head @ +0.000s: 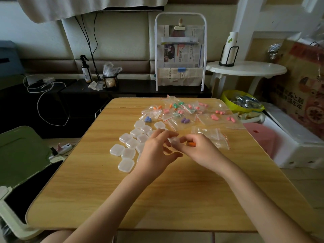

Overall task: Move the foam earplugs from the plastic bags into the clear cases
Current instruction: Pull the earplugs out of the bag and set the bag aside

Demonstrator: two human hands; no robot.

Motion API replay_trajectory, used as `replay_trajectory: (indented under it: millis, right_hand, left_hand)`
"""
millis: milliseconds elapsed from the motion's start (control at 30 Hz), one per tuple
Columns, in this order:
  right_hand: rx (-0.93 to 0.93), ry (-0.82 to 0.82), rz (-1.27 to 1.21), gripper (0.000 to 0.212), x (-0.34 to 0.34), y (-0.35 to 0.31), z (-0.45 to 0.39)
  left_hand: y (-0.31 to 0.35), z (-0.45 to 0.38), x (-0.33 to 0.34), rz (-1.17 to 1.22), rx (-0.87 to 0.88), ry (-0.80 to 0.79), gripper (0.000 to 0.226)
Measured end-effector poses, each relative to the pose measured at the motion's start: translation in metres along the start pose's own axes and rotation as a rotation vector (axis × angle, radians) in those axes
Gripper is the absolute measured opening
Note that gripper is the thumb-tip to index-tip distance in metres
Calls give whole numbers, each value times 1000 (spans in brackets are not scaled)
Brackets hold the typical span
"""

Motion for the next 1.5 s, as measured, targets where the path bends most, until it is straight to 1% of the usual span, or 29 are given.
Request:
replay_trajectory:
  millis: [67,133,200,267,400,500,567,667,767,867,933,1000,1067,1133,1167,1200,1267,1333,1400,1433,1500]
  right_hand:
    - [-1,-39,-15,46,-2,-3,1]
    - [24,-87,-73,38,-6,-6,3]
    - [50,-130,-131,37,-9,-8,4]
    - [68,-130,-174,39,-8,-8,4]
    - [63,-64,-247,39,0,-12,3]
    - [56,48,-326,33,10,-15,4]
    - [67,123,-387,32,18,-16,4]
    - [114,194,-495,33,26,-16,4]
    - [177,190,-567,33,27,-14,4]
    - [197,110,-596,34,25,-12,4]
    - [206,56,-600,32,21,-12,4]
    - [206,11,-566,33,15,-11,3]
    - [185,13,-441,43,9,-7,1]
    - [121,103,-192,60,2,-2,-2]
    - [87,151,-101,62,0,-1,-3]
    - [75,181,-79,60,-2,0,-3]
    - [96,180,-147,57,-3,0,-4]
    - [131,146,-158,57,-1,-1,-4]
    - [158,118,-133,59,3,0,-5]
    - [179,108,-140,60,5,1,-6]
    - [247,102,-279,52,5,5,-8]
  left_hand:
    - [-1,0,-1,0,18,3,47]
    - [-1,0,-4,19,-1,-5,50]
    - [-2,2,-4,19,1,-15,52]
    - [-4,3,-5,2,3,19,55]
    - [-5,6,-3,-39,-17,114,59]
    - [-2,8,-2,-117,-17,205,58]
    - [0,9,-2,-135,-28,253,57]
    - [3,8,-1,-135,-49,271,52]
    - [4,7,-1,-102,-71,255,46]
    - [1,7,-2,-96,-93,213,40]
    - [0,6,-4,-89,-106,156,37]
    - [0,4,-8,-12,-134,85,36]
    - [1,2,-15,138,-218,-35,40]
    - [4,2,-22,380,-344,-208,44]
    - [7,3,-24,528,-405,-286,44]
    - [10,5,-25,657,-450,-345,44]
    - [12,7,-28,777,-479,-415,45]
    - [11,9,-29,788,-478,-462,46]
    - [7,9,-28,747,-482,-490,46]
    - [4,9,-28,723,-489,-479,46]
    - [-2,8,-28,701,-529,-380,47]
Point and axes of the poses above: each hand's wrist, its own z-axis away from the middle knuckle, its own x-axis out of the palm, y = z × x, the point moved 2 cm from there along -z, towards the middle knuckle, and after that the axes turned 1 degree about z, right-handed, at the moved point
